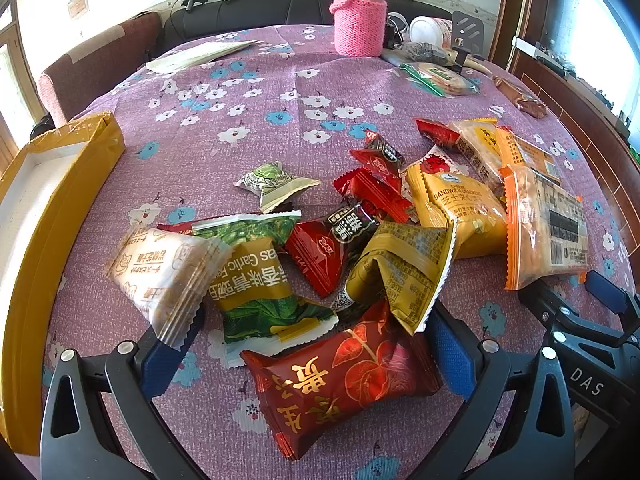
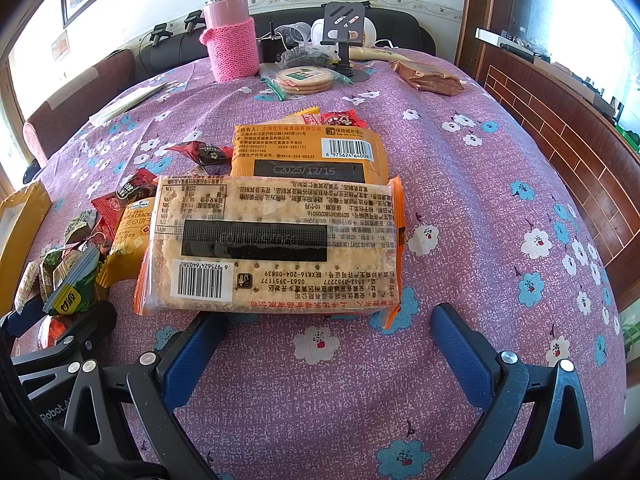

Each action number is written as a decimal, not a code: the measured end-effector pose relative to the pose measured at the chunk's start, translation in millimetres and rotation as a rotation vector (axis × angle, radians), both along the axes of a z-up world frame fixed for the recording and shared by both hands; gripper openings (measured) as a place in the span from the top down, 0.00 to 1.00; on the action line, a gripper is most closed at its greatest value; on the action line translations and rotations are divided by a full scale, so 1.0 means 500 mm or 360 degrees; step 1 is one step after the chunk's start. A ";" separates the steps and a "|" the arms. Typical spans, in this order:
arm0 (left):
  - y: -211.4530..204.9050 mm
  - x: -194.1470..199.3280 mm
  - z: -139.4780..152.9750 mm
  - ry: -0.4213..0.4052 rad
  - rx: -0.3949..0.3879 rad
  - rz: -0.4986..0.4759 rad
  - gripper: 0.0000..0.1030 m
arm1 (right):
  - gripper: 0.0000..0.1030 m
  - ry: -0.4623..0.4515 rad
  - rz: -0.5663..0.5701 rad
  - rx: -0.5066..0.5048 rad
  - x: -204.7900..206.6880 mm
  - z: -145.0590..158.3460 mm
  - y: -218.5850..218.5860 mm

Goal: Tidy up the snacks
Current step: 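Move the left tool to the beige biscuit packet while the right tool grasps a red gold-print packet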

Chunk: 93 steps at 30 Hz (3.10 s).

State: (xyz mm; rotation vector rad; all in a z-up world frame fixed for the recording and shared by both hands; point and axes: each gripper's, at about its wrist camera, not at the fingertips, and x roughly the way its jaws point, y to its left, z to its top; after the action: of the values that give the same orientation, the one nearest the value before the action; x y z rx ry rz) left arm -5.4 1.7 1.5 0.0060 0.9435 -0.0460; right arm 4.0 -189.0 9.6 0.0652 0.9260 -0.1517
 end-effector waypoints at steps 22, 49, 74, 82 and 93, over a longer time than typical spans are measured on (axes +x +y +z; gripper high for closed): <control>0.165 -0.277 0.238 -0.0827 -0.0144 -0.0046 0.12 | 0.00 0.0005 0.0001 0.0000 0.000 0.001 0.000; 0.444 -0.334 0.241 -0.0883 -0.0274 0.0357 0.12 | 0.62 0.0057 0.1062 0.0108 -0.018 0.104 0.450; 0.300 -0.216 0.108 -0.0212 -0.0472 -0.0085 0.12 | 0.36 0.0007 0.0705 0.0427 -0.118 0.092 0.238; 0.262 -0.159 0.057 -0.0065 -0.0228 -0.0056 0.12 | 0.29 0.0007 0.0710 0.0323 -0.078 0.042 0.280; 0.255 -0.141 0.054 -0.0047 -0.0190 -0.0088 0.58 | 0.51 0.0066 0.0713 0.0425 -0.086 0.024 0.239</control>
State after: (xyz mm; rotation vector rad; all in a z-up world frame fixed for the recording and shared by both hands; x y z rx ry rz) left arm -75.9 129.0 28.3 -0.0776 0.9098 -0.1531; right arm -39.0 -69.7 21.8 0.0999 0.9766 0.3881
